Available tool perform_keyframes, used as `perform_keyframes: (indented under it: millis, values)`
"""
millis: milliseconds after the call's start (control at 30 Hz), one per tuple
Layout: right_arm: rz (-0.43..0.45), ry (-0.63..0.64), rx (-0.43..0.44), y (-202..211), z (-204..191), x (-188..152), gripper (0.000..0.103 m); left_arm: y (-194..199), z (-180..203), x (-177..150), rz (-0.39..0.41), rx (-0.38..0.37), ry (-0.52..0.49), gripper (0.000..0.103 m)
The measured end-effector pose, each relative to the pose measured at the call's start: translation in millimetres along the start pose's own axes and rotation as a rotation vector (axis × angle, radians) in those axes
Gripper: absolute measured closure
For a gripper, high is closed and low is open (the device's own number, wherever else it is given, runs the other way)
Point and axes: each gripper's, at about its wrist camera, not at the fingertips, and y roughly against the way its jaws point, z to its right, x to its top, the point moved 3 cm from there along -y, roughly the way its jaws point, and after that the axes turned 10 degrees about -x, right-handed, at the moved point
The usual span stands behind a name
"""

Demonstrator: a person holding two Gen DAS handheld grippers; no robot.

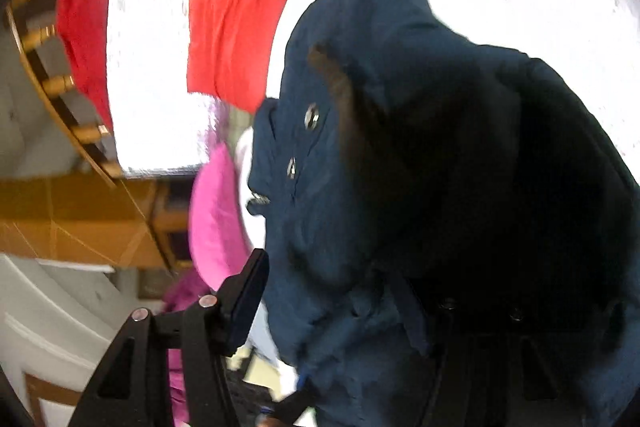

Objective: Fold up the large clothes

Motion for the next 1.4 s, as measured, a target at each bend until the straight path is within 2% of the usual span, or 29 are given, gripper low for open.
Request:
perform_keyframes:
  millis: [33,67,100,133,200,233,333,400,433,500,533,567,633,767,867,933,1000,1033,1067,1167,1200,1333,1400]
  values:
    - [-0.001,0.002,-0.004,-2.9,1.1,1.5,0.048,-1.8,-1.3,2.0,0.008,0.01,-0.003,0.03]
    - [0.001,0.014,-0.029,-4.0,2.2,2.7,0.055,-4.3,-3.5,2.3,0.009,0.026,-0.004,0.042]
    - [0.008,0.033,-0.063,-6.6,2.4,3.1,0.068,-8.9,-6.5,2.1,0.009,0.051,-0.003,0.057]
    - [0.019,0.048,-0.08,-6.6,3.3,3.0,0.074,-11.2,-10.5,3.5,0.01,0.068,-0.002,0.062]
    - [0.04,0.077,-0.095,-7.1,1.9,0.4,0.079,-10.0,-15.1,6.1,0.018,0.072,-0.001,0.074]
    - [0.052,0.102,-0.111,-5.6,-1.9,-1.5,0.083,-7.9,-12.1,6.1,0.03,0.07,-0.01,0.076]
    - [0.124,0.252,-0.156,9.8,-25.0,-10.5,0.086,1.0,5.8,3.4,0.066,0.052,-0.078,0.084]
    - [0.156,0.345,-0.142,16.9,-44.0,-18.8,0.086,11.8,17.5,2.6,0.096,0.044,-0.135,0.084]
    - [0.157,0.366,-0.143,19.6,-45.6,-20.3,0.086,14.7,21.4,2.7,0.104,0.066,-0.171,0.084]
    - [0.126,0.379,-0.195,14.8,-42.0,-22.2,0.086,10.5,12.6,3.2,0.075,0.151,-0.191,0.084]
    - [0.086,0.376,-0.258,9.4,-32.5,-20.3,0.086,5.0,3.3,2.5,0.048,0.205,-0.189,0.084]
    - [0.043,0.366,-0.304,1.3,-24.0,-19.8,0.086,2.7,-2.4,2.9,0.028,0.225,-0.175,0.083]
    - [0.005,0.339,-0.289,3.3,-18.4,-17.4,0.083,4.1,-6.9,5.8,0.015,0.211,-0.125,0.081]
    - [-0.06,0.382,-0.33,20.6,-25.7,-18.5,0.078,16.4,6.2,8.8,0.002,0.229,-0.15,0.078]
    - [-0.091,0.405,-0.327,42.3,-27.6,-17.0,0.077,31.8,12.5,3.0,-0.031,0.251,-0.16,0.068]
    - [-0.081,0.42,-0.285,59.0,-33.4,-14.9,0.077,40.3,21.8,-3.5,-0.035,0.266,-0.205,0.067]
    - [-0.014,0.434,-0.236,79.4,-39.3,-9.2,0.077,49.4,32.5,-11.7,-0.026,0.252,-0.27,0.066]
    - [0.024,0.436,-0.224,87.4,-40.2,-6.6,0.077,41.2,46.0,-15.2,-0.018,0.24,-0.314,0.066]
    - [0.076,0.438,-0.22,92.9,-41.8,-3.4,0.077,38.2,52.9,-18.0,-0.011,0.234,-0.348,0.063]
    - [0.134,0.452,-0.245,82.3,-48.1,-1.6,0.077,27.3,73.3,-24.5,0.04,0.254,-0.486,0.052]
    - [0.14,0.466,-0.262,76.1,-49.1,-1.7,0.077,21.3,74.9,-23.7,0.052,0.267,-0.509,0.051]
    - [0.154,0.533,-0.301,48.9,-65.2,-11.5,0.077,-9.9,65.1,-11.4,0.058,0.329,-0.519,0.051]
    - [0.138,0.557,-0.328,39.0,-61.1,-12.0,0.077,-24.7,49.6,-4.6,0.03,0.413,-0.506,0.051]
